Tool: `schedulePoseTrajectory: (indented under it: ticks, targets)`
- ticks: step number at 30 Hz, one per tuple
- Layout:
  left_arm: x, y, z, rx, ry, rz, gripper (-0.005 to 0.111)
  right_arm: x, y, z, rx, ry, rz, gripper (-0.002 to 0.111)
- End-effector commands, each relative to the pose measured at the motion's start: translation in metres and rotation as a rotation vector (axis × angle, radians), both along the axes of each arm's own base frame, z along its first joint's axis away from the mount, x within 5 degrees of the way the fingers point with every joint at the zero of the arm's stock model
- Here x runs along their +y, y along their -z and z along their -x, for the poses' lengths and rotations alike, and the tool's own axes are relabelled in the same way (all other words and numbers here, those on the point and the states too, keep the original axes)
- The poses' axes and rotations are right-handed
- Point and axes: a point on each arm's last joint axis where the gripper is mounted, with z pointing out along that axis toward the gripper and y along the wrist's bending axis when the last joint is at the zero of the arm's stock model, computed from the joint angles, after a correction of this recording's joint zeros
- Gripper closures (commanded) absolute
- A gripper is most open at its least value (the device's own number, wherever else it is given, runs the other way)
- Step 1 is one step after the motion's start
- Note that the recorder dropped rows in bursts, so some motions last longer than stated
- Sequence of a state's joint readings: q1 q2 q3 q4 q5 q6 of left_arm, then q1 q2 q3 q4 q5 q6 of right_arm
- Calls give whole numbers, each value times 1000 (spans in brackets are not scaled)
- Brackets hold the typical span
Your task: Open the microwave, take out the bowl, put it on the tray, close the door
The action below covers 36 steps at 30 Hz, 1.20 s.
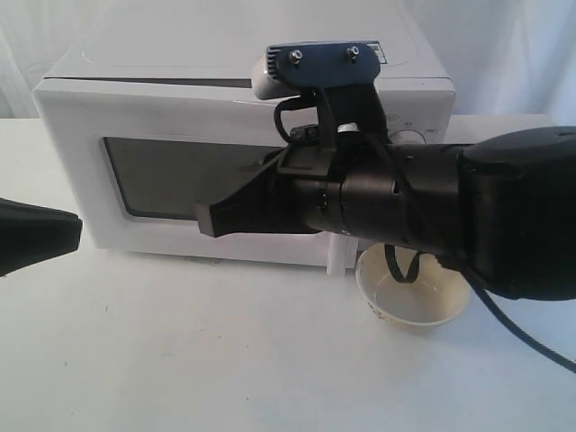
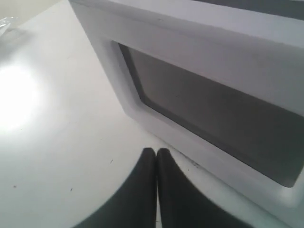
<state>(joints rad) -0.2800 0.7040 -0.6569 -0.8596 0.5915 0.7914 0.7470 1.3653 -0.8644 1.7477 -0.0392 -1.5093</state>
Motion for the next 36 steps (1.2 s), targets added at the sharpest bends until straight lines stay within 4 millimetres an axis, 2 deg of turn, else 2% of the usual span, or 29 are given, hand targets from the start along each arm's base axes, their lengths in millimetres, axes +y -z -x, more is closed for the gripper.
schedulePoseTrajectory:
  ticks: [1, 3, 8, 11, 13, 14, 19, 22, 25, 27, 30, 33, 36]
  targets:
    - [-1, 0, 2, 14, 6, 25, 107, -2, -3, -1, -11, 17, 2, 108]
    - [-1, 0, 2, 14, 6, 25, 107, -8, -5, -3, -53, 70, 59, 108]
    - [-1, 0, 2, 14, 5, 25, 107, -16, -9, -5, -267, 73, 415, 108]
    - [-1, 0, 2, 14, 5, 25, 107, -22, -12, -4, -338, 106, 592, 108]
    - [-1, 0, 2, 14, 5, 25, 107, -24, -13, 0, -323, 255, 526, 108]
    - [-1, 0, 2, 14, 5, 25, 107, -20, -12, 4, -297, 301, 343, 108]
    - [-1, 0, 2, 14, 5, 25, 107, 3, -9, 12, -264, 128, 34, 108]
    - [-1, 0, 2, 14, 5, 25, 107, -7, 4, 13, -306, 194, 3, 108]
    - [-1, 0, 2, 14, 5, 25, 107, -22, 23, 25, -393, 245, -206, 108]
    - [-1, 0, 2, 14, 5, 25, 107, -23, 32, 29, -371, 215, -252, 108]
    - [-1, 0, 2, 14, 5, 25, 107, -20, 44, 28, -348, 202, -218, 108]
    - [-1, 0, 2, 14, 5, 25, 107, -15, 51, 25, -384, 188, -202, 108]
    - [-1, 0, 2, 14, 5, 25, 107, -16, 54, 18, -469, 257, -229, 108]
